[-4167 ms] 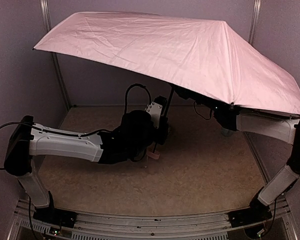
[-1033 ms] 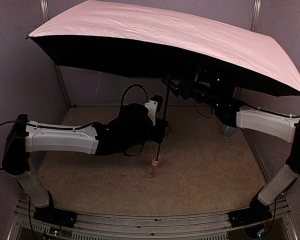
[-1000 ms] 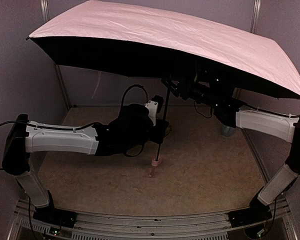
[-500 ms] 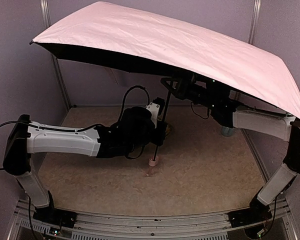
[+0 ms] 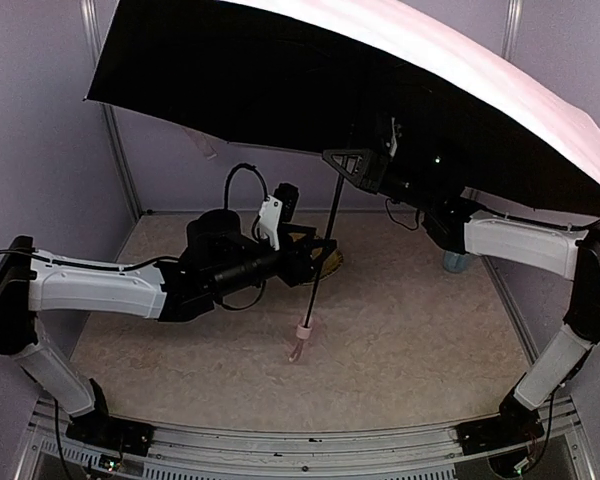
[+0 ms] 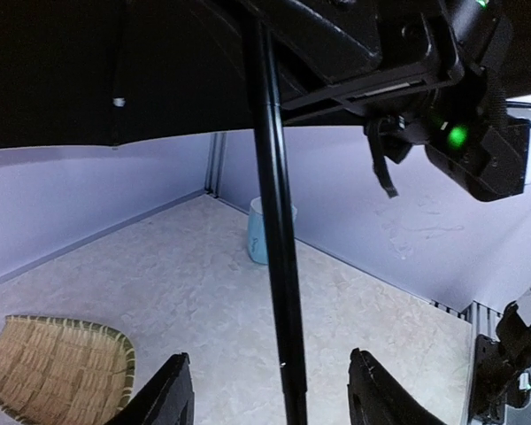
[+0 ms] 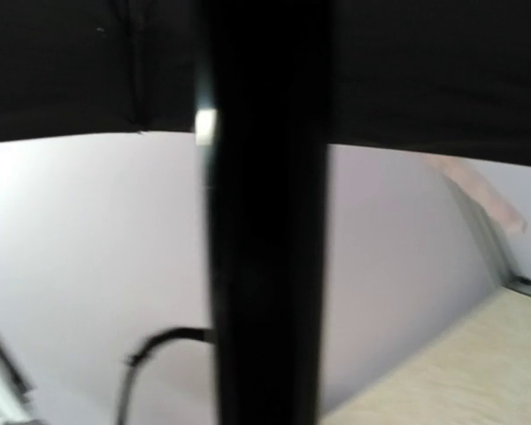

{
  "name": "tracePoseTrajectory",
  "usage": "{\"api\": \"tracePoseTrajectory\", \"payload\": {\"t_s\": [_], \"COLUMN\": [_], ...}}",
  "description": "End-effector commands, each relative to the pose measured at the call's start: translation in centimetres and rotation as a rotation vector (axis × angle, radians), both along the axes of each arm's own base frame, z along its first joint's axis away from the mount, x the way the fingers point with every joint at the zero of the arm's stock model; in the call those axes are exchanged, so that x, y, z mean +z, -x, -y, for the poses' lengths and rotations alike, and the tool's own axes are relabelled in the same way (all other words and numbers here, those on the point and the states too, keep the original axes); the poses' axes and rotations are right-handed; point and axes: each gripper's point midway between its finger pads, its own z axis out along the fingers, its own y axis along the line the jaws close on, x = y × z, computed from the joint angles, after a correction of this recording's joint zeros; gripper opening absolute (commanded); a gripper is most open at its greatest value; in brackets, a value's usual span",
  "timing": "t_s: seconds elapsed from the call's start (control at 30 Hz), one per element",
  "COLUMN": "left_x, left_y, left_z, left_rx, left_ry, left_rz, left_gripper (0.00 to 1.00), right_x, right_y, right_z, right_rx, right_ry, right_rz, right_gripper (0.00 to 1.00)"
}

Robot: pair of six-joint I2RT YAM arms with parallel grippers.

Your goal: Put away the umbrella

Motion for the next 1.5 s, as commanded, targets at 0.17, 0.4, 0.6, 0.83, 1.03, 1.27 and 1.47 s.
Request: {"api": "tracePoseTrajectory", "payload": {"t_s": [0.17, 0.4, 0.6, 0.83, 1.03, 1.27, 1.47], "left_x": [1.3, 1.1, 1.0, 1.1, 1.1, 1.3, 1.2], "left_y": [2.8, 3.0, 3.2, 2.7, 2.6, 2.4, 2.3], "left_z": [2.8, 3.0, 3.3, 2.9, 3.3, 3.4, 3.4], "left_rx": [-0.165, -0.194, -0.222, -0.216, -0.219, -0.200, -0.194], "left_ry": [0.066, 0.069, 0.095, 0.142, 0.162, 0.167, 0.165], "left_rz": [0.025, 0.012, -0.016, -0.061, -0.079, -0.073, -0.073], "left_gripper": [0.52, 0.19, 0.00, 0.00, 0.00, 0.00, 0.00], "right_x": [4.1, 4.2, 4.0, 4.1, 6.1, 6.6, 7.0], "right_y": [3.7, 4.0, 4.0, 3.5, 1.4, -1.7, -2.7], "right_z": [0.1, 0.0, -0.1, 0.5, 2.8, 4.2, 5.1], "right_rx": [0.172, 0.188, 0.193, 0.130, -0.082, -0.219, -0.279], "right_ry": [-0.099, -0.079, -0.073, -0.093, -0.198, -0.308, -0.360], "right_rz": [0.159, 0.172, 0.172, 0.167, 0.185, 0.096, 0.083], "right_gripper": [0.00, 0.00, 0.00, 0.21, 0.58, 0.54, 0.60]}}
